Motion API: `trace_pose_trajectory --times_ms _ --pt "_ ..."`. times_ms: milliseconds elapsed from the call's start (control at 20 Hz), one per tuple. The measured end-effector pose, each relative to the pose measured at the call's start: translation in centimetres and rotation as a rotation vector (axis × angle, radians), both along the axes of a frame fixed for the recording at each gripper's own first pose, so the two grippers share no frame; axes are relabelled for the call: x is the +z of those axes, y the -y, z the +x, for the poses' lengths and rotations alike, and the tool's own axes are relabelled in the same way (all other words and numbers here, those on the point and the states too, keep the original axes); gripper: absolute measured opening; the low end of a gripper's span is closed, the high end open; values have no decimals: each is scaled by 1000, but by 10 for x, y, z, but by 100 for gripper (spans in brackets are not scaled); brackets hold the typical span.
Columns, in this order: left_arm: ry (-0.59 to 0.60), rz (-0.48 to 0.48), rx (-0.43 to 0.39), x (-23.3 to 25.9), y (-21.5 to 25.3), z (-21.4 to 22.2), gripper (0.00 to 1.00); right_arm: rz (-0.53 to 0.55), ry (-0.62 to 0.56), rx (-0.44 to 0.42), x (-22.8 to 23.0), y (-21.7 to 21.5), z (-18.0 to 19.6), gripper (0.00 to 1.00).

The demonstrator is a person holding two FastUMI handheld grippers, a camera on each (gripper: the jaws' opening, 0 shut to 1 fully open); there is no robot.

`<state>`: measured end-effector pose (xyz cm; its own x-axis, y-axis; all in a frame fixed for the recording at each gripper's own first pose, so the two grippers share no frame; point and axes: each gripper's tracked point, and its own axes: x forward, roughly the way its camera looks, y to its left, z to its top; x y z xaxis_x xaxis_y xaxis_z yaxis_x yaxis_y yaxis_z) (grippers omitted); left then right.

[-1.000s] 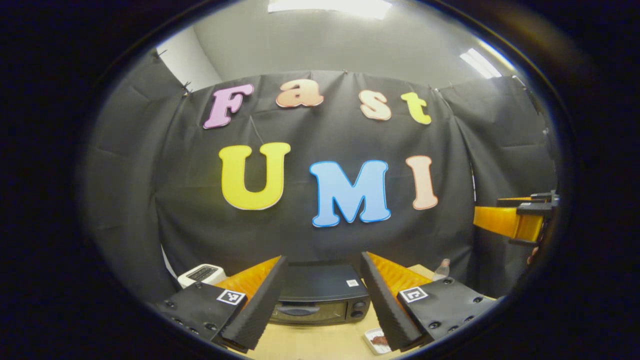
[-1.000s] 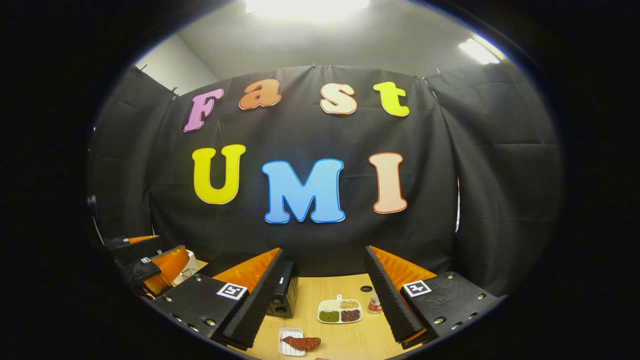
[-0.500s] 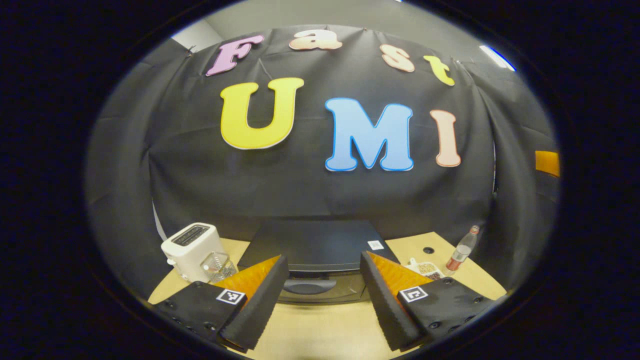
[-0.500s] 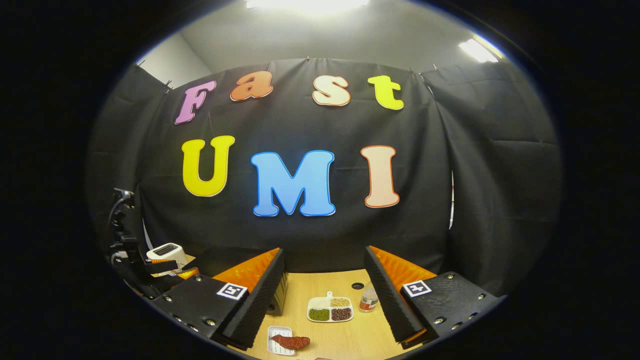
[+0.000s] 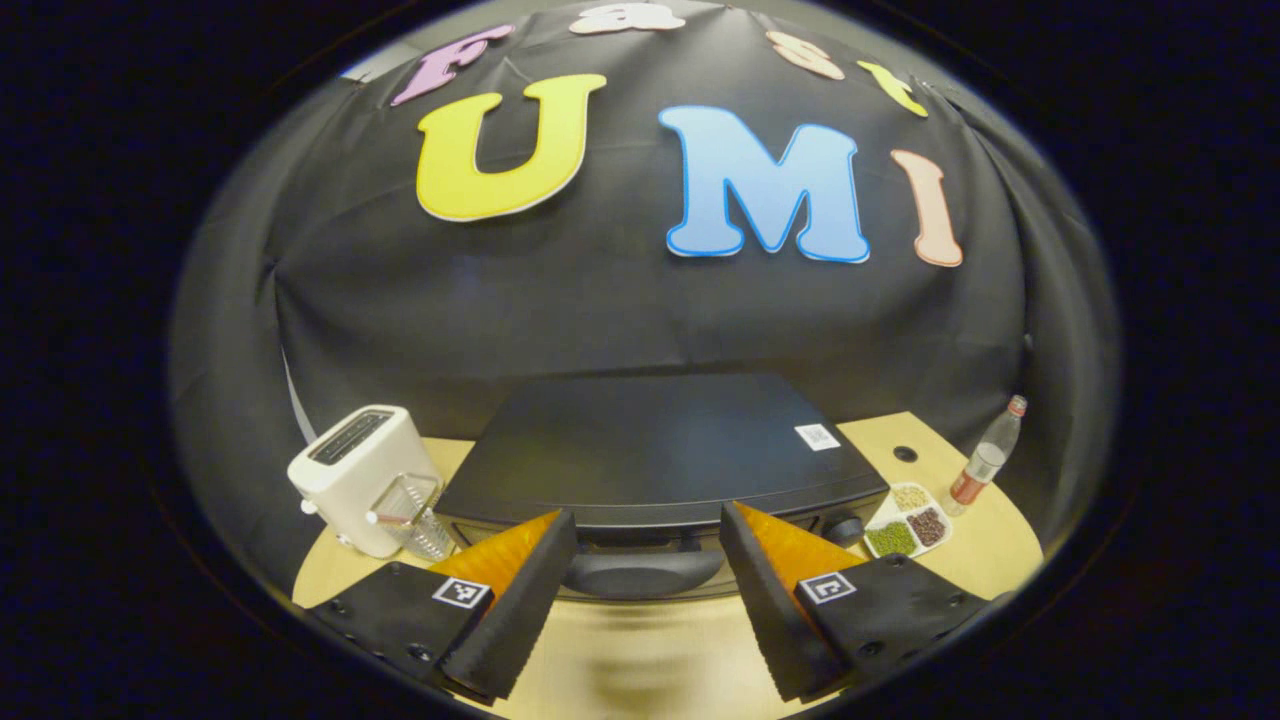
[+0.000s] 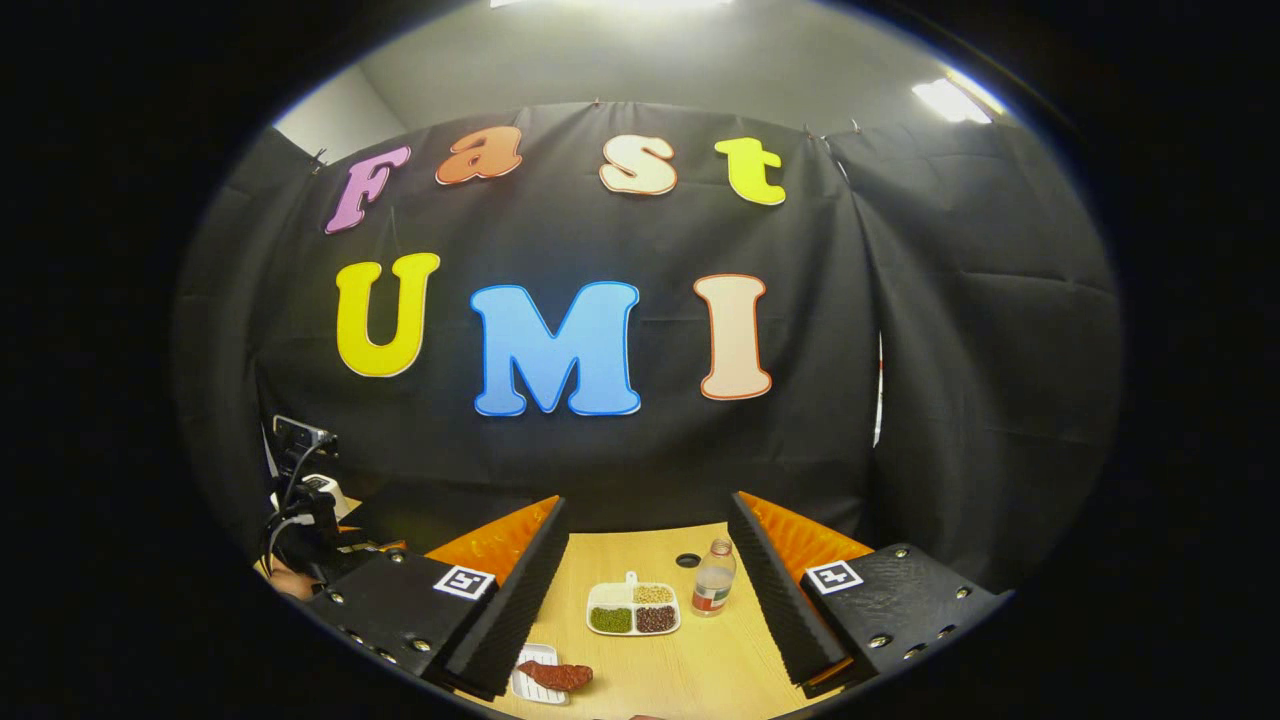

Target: Open the electric oven with the left hand, put the food in, and close the electric oven.

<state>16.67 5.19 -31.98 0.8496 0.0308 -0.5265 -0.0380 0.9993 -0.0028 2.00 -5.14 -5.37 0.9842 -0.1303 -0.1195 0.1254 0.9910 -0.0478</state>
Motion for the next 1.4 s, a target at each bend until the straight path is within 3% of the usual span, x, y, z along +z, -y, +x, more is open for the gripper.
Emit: trace_pose_trajectory --times_ms 100,150,300,500,850,900,950,1400 --pt "-34 17 0 -18 -5 2 99 -1 -7 -12 -1 5 0 98" --pt "-43 21 2 -24 -6 5 94 -4 -8 -19 0 7 0 98" --pt "-27 4 9 -28 -6 10 100 -12 -13 -25 -1 9 0 98" --pt "-9 24 14 -30 -5 0 97 -11 -13 -11 -2 2 -1 98" --pt "-41 2 -6 -38 -2 -40 100 -4 -4 29 1 -14 -7 98" --pt "-52 -2 -7 -42 -1 -49 94 -3 -8 34 0 -16 -9 98" --pt "-61 -5 -8 -44 0 -56 99 -3 -8 37 0 -18 -11 98" --pt "-116 2 -36 -71 6 -100 97 -17 -17 46 -1 -26 -28 98"
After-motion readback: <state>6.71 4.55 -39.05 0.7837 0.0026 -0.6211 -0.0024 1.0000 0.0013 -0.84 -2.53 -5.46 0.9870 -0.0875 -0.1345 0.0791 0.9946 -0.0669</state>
